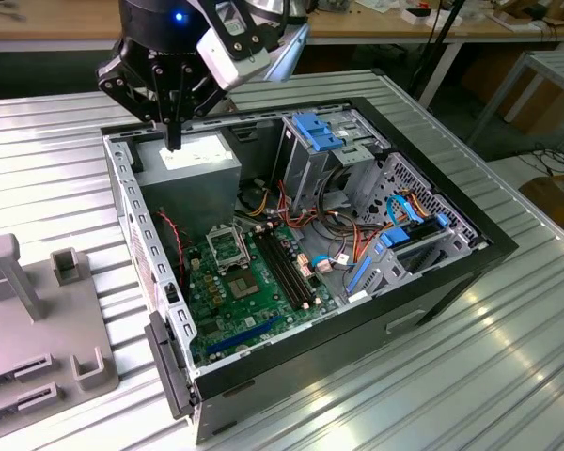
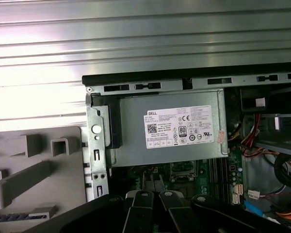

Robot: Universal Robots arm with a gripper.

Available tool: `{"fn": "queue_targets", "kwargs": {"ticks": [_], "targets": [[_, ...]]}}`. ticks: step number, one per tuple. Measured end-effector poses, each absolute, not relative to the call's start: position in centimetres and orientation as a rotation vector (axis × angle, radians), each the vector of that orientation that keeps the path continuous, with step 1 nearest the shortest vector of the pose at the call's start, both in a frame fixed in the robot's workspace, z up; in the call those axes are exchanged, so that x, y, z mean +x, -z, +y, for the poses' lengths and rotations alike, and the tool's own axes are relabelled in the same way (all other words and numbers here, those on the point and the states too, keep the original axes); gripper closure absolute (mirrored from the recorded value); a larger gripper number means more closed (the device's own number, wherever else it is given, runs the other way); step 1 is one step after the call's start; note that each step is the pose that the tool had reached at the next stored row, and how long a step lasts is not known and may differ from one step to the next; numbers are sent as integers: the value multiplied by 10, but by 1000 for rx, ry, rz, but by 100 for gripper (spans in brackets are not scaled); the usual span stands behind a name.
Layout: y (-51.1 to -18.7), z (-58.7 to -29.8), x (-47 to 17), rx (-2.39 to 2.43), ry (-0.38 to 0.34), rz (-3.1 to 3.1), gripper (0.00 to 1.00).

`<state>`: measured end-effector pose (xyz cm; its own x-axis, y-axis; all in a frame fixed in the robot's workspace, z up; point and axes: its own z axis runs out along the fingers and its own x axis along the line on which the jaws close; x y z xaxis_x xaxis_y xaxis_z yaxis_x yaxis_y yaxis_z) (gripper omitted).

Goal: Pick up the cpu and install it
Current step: 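Reach for the cpu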

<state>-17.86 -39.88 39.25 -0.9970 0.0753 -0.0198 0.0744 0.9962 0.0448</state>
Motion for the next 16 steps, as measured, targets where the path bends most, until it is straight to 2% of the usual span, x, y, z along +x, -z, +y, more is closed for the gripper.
{"fn": "queue_targets", "kwargs": {"ticks": [16], "targets": [[-392, -399, -192, 117, -69, 3118, 89]]}}
